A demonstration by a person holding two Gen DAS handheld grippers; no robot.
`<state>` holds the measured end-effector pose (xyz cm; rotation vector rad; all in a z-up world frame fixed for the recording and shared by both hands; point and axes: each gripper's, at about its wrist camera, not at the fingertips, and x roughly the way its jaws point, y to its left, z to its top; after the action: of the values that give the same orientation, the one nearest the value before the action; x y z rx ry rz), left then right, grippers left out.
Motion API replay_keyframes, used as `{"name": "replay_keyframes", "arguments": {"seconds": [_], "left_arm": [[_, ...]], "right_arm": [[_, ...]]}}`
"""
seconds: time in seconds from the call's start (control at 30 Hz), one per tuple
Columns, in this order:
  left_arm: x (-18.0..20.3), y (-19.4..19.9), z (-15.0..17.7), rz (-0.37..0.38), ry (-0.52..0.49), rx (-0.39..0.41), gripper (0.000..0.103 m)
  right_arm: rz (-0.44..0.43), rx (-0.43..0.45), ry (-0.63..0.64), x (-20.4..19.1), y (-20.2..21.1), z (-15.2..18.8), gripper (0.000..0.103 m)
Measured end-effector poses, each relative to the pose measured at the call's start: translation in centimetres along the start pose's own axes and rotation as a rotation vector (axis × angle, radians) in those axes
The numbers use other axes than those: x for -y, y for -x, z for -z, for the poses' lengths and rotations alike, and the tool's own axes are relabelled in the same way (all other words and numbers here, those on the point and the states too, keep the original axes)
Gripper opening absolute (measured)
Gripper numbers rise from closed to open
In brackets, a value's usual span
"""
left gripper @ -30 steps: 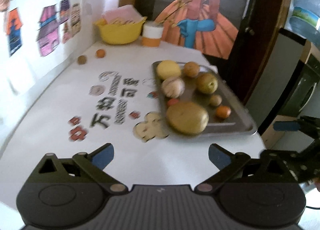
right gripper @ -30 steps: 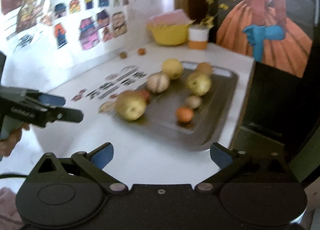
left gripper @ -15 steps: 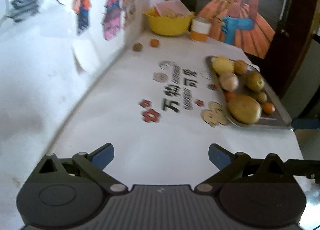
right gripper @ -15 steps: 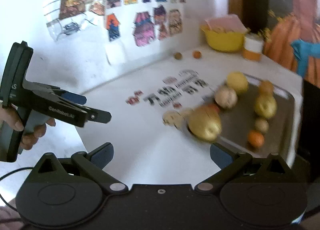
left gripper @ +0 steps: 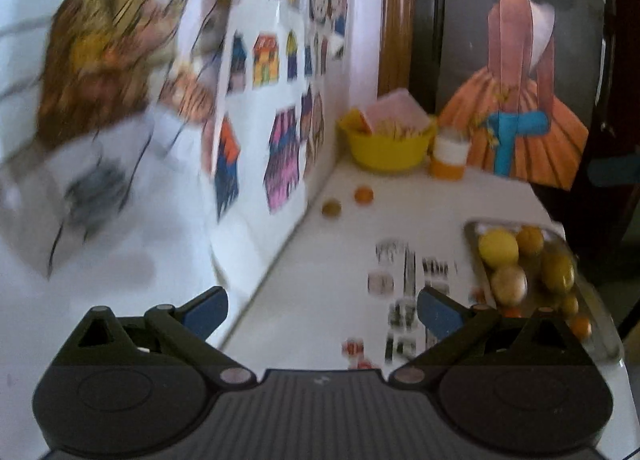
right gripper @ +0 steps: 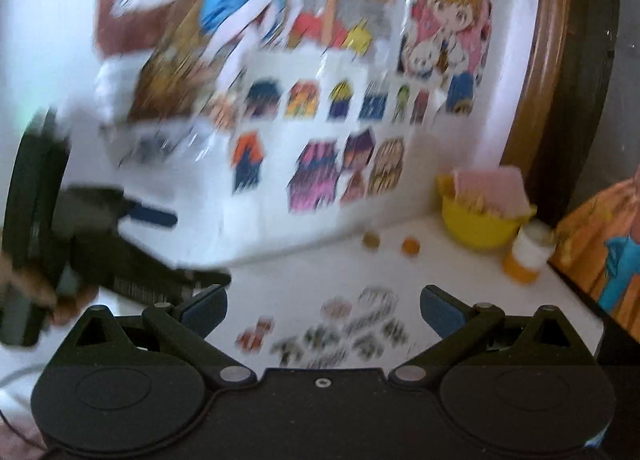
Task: Organize fruits
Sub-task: 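Withdraw both open tools from the tray toward the last loose fruits, then grasp the small brown round fruit with the left tool while the right tool grasps the small orange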
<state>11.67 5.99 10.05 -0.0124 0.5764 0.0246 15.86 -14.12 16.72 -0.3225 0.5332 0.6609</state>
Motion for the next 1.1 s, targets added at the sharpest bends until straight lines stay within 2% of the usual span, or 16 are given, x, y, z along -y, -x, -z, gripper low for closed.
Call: {"name": "replay_keyframes", "arguments": {"seconds": [0.13,0.27,0.53,0.77,0.87,1.1], "left_arm": [[1.4,-2.3,-2.0,0.003,-0.010,0.012,0.102],[3.3,-4.7,-3.6,0.015,-0.065,0.004,0.102],[5.4,-10.5,-5.9,0.022,-0.123,0.016,0.103],[5.5,-15.7,-5.9,0.069,-0.117,0.074,0.103],[5.4,-17.9,-5.5,0.046,-0.114,0.068,0.103],[5.1,-22.4,-5.0,0.014,-0.127,0.035,0.103]], "right_arm": [[0.044,-0.016,-0.010,3.3,-2.7,-2.7,0.102],[0.041,-0.071,-0.076,7.0,-5.6,-4.2,0.102],[0.062,-0.102,-0.146,12.7,-12.0,-4.0,0.102],[0.000,-0.055,-0.181,15.7,-17.3,-3.0,0.102],[-0.026,-0.058,-0.209,16.8,-19.9,-2.5,0.102],[-0.099,-0.141,-0.303,18.6,-26.1,-1.1,0.102]]}}
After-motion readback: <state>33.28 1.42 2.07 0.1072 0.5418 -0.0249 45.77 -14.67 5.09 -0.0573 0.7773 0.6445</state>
